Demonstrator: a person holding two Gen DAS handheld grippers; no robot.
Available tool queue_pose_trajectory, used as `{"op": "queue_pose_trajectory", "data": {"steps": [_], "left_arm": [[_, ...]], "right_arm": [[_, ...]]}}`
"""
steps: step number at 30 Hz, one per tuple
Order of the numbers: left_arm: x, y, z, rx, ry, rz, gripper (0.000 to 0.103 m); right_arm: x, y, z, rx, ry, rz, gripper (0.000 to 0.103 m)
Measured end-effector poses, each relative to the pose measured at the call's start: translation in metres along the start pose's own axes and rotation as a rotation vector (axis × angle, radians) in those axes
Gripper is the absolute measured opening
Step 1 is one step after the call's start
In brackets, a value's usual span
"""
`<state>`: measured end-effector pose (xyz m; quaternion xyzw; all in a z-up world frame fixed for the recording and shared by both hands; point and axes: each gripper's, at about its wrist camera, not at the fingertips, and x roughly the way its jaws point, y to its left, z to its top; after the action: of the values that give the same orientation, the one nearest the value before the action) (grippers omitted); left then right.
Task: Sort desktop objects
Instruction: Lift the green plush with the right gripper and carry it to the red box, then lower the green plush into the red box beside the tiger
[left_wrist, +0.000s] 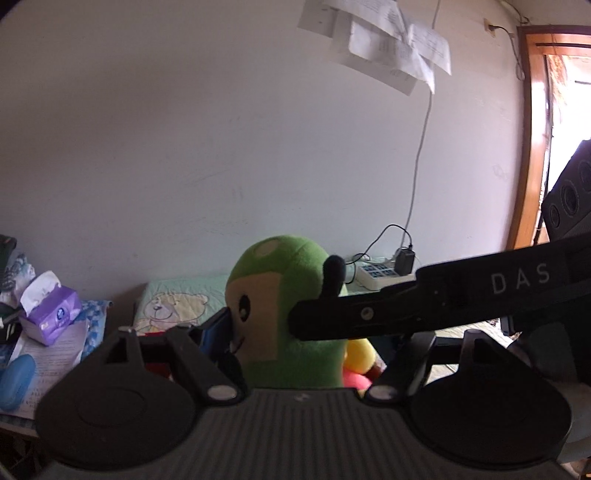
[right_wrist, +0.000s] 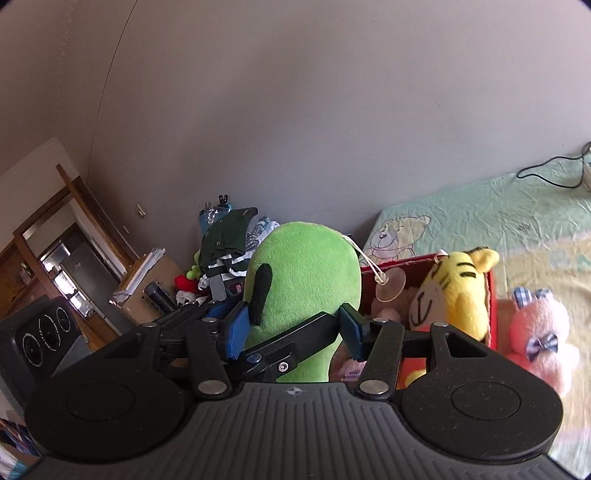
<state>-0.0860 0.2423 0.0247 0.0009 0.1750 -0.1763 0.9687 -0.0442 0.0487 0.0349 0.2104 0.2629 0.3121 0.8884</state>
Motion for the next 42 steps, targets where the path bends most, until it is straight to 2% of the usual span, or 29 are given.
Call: {"op": "queue_pose_trajectory", "data": {"steps": [6,10,16,18,23,26,30,39,42], "left_arm": [[0.026,0.017,-0.014,-0.071,0.055,0.104,0.078],[0.045,0.031,-0.029,-0.093,0.130,0.124,0.078],[0.072,0.037,-0.041,-0.100,0.236,0.103,0.080],[0.079,0.039,-0.043,-0.092,0.267,0.082,0.090],[0.094,0.046,-0.052,-0.065,0.359,0.072,0.096],[0.103,0.050,-0.059,-0.036,0.441,0.014,0.099],[0.099,0.048,-0.061,0.051,0.434,0.040,0.100],[0.097,0.064,-0.061,0.097,0.424,0.087,0.102],[0.094,0.070,-0.061,0.078,0.419,0.073,0.102]], "right_arm": [[0.044,-0.009,0.009,-0.112,0.065,0.038,0.055],[0.070,-0.020,0.006,-0.138,0.128,0.045,0.054],[0.083,-0.039,0.002,-0.134,0.175,0.016,0.053],[0.085,-0.046,0.002,-0.105,0.188,0.020,0.053],[0.092,-0.054,-0.004,-0.053,0.205,0.023,0.052],[0.093,-0.053,-0.006,-0.030,0.192,0.021,0.052],[0.099,-0.055,-0.006,0.016,0.166,0.008,0.052],[0.112,-0.059,-0.011,0.136,0.123,0.006,0.052],[0.117,-0.054,-0.016,0.120,0.109,-0.011,0.052]]}}
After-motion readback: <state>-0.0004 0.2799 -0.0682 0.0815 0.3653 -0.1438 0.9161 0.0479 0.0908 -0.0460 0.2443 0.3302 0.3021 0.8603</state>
